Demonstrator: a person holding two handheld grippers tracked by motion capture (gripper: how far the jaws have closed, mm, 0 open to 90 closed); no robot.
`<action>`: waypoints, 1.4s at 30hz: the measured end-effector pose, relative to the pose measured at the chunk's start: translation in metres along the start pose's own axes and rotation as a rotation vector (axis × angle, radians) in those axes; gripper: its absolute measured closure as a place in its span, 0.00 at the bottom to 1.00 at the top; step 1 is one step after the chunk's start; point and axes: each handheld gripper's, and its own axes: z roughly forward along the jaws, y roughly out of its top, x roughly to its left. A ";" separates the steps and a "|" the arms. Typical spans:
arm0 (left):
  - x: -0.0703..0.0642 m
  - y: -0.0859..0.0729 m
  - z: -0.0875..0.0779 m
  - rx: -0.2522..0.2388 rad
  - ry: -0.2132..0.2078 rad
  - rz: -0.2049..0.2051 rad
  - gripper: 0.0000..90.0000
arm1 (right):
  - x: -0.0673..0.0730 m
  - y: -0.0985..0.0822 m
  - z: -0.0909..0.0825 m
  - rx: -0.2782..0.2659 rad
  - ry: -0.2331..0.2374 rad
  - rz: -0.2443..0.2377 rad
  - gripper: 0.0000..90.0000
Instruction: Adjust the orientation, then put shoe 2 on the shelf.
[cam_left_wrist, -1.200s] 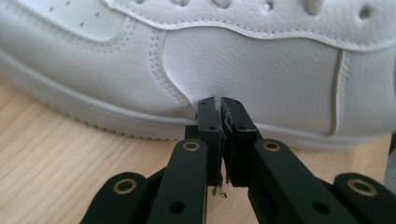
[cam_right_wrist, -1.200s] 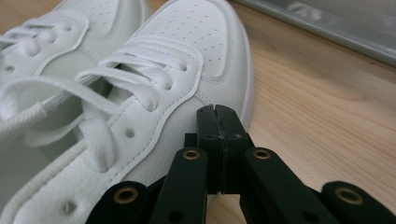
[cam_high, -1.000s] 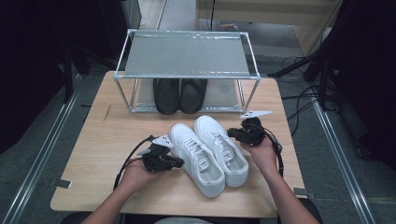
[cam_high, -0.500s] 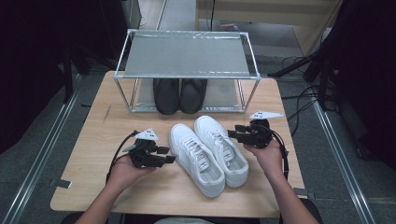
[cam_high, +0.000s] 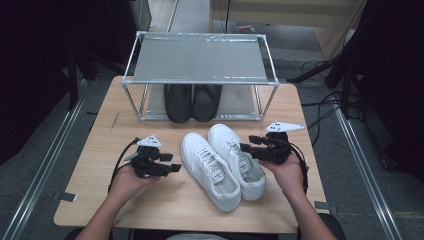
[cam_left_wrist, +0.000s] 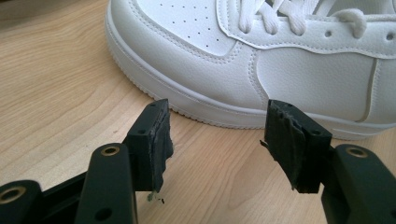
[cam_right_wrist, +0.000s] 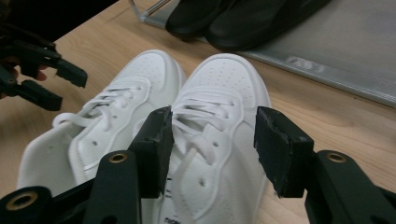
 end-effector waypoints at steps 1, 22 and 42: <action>0.000 0.000 0.000 -0.002 0.002 -0.004 0.45 | 0.002 0.000 0.000 -0.001 0.004 -0.004 0.53; 0.014 0.007 0.001 -0.019 0.001 -0.029 0.43 | 0.040 -0.004 -0.008 0.012 0.033 -0.050 0.51; 0.023 0.023 0.008 -0.011 -0.007 -0.014 0.43 | 0.068 -0.022 0.007 0.053 -0.029 -0.051 0.42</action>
